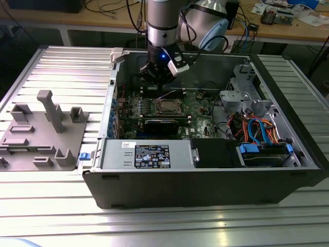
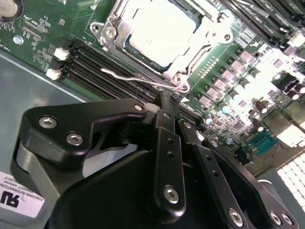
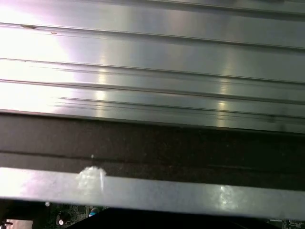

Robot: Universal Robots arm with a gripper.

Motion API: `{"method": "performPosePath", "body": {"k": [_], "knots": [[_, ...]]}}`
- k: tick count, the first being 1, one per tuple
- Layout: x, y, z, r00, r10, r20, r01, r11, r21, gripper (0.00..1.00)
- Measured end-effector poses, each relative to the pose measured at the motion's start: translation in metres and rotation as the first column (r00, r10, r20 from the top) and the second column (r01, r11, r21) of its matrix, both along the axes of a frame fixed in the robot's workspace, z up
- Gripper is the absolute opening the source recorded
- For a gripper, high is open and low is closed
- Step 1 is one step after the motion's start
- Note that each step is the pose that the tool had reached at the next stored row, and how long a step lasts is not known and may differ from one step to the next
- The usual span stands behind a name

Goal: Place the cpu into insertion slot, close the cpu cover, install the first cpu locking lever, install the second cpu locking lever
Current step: 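Install the first cpu locking lever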

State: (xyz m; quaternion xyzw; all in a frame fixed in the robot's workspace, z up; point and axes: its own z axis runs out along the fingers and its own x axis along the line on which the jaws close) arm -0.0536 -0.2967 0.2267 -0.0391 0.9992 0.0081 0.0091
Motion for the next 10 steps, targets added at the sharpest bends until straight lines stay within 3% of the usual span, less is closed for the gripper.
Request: {"method": "performPosePath", "body": {"k": [10], "knots": [[0.0064, 0.0025, -0.0059, 1.0000, 0.002, 0.0000, -0.002, 1.0000, -0.0007, 0.11]]}}
